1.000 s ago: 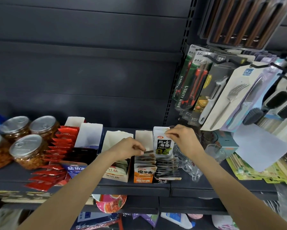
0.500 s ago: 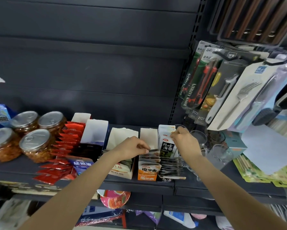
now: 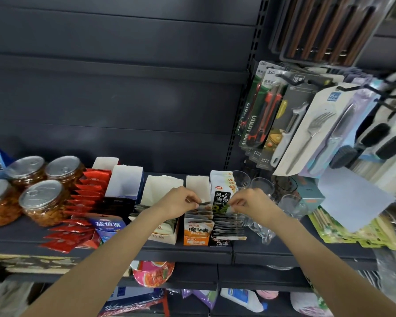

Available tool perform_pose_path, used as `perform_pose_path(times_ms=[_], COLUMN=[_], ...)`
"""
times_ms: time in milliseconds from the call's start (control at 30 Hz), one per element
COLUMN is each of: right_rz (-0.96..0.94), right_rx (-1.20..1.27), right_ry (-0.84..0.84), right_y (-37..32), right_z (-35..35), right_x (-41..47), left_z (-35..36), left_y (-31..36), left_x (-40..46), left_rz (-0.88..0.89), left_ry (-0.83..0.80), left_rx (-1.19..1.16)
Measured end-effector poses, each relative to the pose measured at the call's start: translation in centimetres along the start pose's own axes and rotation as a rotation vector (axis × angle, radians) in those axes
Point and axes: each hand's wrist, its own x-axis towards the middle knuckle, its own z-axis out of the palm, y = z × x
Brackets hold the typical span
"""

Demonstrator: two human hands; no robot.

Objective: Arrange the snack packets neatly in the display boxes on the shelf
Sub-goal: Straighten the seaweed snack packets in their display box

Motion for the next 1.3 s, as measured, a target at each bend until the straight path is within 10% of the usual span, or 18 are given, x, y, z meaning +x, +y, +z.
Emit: perform_pose_path(times_ms=[333, 567, 1033, 1300], right_rz=[0.009, -0.015, -0.093, -0.097], right_rx=[-0.283, 0.05, 0.608, 0.731], right_ry=[-0.001, 0.436, 0.622, 0.653], right_y=[-0.4, -1.2, -2.5, -1.9], right_z=[1.1, -1.3, -7.5, -6.4], right_x=[0.2, -0.2, -1.8, -2.7], left_z=[0.4, -0.1, -2.0, -3.0], left_y=[0.0, 0.4, 4.9, 5.3], left_x=[-0.2, -0.4, -0.8, -2.3], left_rz=[-0.04, -0.069, -0.338, -0.254], left_ry=[0.032, 0.16, 0.177, 0.339], left_rx=[-0.037, -0.154, -1.29, -1.457])
